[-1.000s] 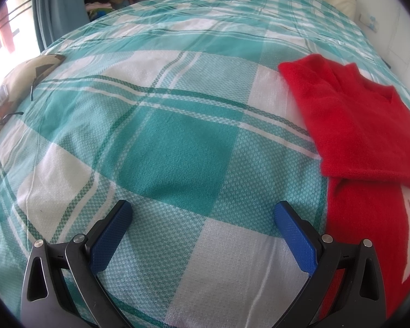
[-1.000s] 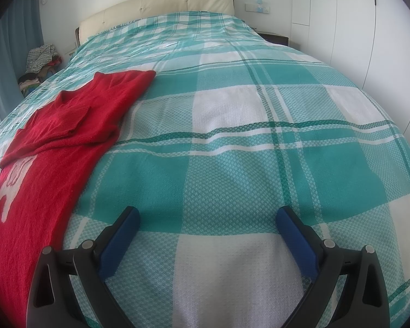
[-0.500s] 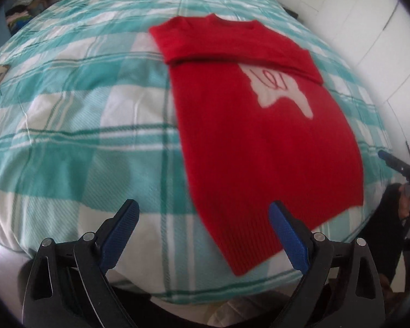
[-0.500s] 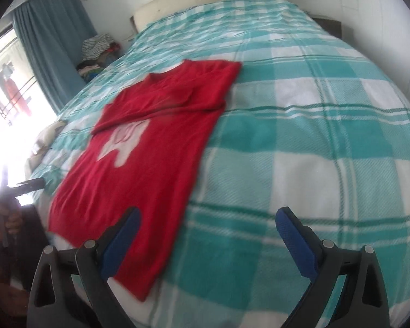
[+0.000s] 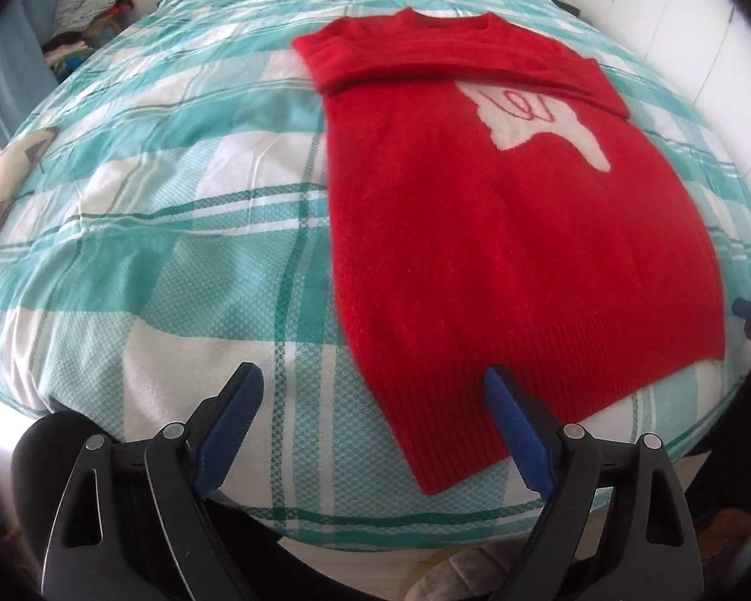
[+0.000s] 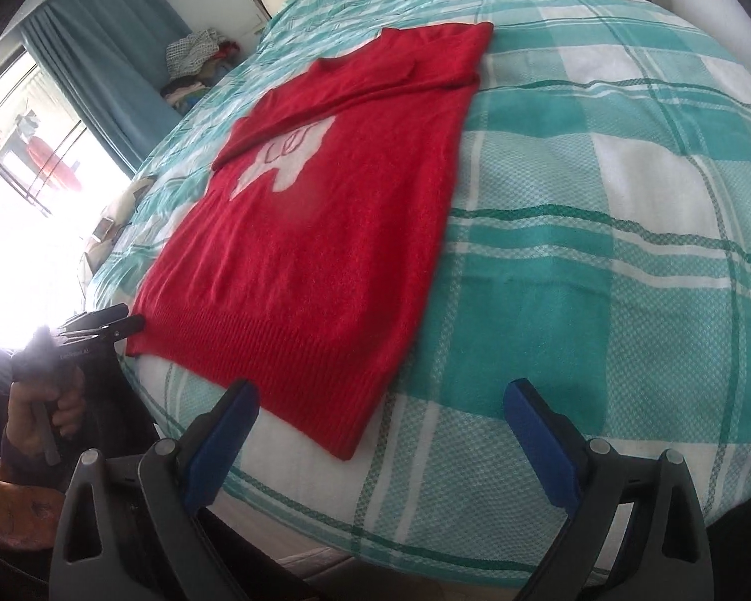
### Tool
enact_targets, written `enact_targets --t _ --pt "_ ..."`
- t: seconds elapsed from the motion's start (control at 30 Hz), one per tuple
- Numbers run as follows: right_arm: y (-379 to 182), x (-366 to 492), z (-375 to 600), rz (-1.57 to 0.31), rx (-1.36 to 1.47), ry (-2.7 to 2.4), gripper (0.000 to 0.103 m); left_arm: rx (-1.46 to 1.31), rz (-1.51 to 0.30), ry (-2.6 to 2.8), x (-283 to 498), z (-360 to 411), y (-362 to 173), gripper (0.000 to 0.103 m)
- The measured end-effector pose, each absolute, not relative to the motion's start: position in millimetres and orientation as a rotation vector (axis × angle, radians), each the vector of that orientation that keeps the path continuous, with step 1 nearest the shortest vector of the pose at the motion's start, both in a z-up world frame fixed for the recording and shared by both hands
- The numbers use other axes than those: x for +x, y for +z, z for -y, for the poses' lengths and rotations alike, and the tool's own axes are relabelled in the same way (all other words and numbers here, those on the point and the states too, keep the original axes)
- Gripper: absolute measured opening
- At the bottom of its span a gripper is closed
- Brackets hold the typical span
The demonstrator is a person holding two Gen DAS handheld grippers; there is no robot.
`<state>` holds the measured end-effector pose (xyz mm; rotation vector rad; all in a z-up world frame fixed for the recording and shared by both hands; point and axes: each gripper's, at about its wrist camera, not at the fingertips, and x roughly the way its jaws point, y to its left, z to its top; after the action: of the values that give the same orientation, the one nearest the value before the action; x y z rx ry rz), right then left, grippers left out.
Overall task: Fold small clothes
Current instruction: 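Move both tools to the ribbed hem of the red sweater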
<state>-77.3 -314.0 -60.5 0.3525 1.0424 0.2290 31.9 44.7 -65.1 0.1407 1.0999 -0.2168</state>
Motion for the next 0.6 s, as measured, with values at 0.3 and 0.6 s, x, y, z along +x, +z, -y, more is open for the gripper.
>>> enact_targets --t 0.3,0.6 --pt "-62.0 -74.8 301.4 -1.052 0.344 0.236 0.098 0.161 -1.08 -0.21 28.4 -41.9 -64.9 0.093" --pt "-57.0 -74.7 293.8 -1.054 0.354 0.249 0.098 0.088 -1.109 -0.299 18.4 -40.8 -65.6 0.087"
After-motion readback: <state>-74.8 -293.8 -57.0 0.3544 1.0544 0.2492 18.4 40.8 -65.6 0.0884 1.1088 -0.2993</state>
